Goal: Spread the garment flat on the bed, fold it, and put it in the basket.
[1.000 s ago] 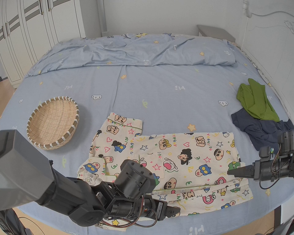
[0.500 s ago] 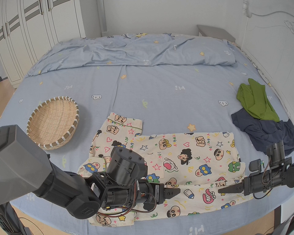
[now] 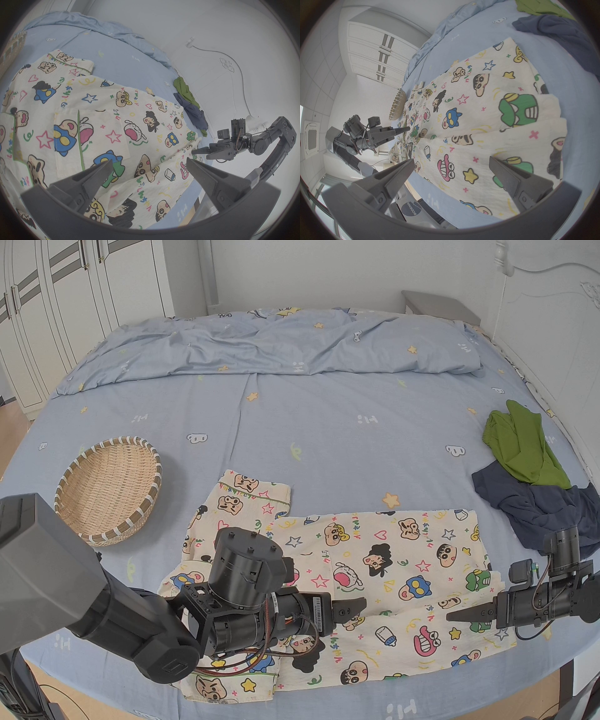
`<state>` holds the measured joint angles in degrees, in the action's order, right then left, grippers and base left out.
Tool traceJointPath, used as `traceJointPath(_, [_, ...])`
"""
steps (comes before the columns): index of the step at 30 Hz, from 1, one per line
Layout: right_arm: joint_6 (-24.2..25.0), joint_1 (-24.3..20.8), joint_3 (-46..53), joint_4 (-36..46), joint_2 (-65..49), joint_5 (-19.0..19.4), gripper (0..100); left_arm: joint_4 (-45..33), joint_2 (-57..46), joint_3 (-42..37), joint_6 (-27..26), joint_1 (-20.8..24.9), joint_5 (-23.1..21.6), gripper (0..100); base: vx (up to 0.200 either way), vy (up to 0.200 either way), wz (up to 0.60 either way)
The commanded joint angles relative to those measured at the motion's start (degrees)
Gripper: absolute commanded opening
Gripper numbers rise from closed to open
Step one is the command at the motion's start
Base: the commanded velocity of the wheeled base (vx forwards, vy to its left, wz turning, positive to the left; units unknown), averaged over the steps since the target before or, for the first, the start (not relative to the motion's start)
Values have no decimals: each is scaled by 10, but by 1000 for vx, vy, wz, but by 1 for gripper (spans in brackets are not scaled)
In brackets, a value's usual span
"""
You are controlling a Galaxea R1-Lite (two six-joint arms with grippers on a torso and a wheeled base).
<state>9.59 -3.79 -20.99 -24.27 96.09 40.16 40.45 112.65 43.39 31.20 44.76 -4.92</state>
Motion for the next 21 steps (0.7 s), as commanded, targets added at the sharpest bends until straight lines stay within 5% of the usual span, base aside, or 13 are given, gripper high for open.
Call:
traceJointPath(1, [8, 14, -3, -5, 4, 1, 100, 2, -7, -3, 11, 0, 1, 100, 0, 0, 0])
traceJointPath(18, [9, 19, -4, -8, -1, 1, 100, 4, -72, 30, 42, -54, 20, 100, 0, 0, 0])
traceJointPath(21, [13, 19, -5, -8, -1, 1, 100, 5, -74, 50, 91, -62, 41, 100, 0, 0, 0])
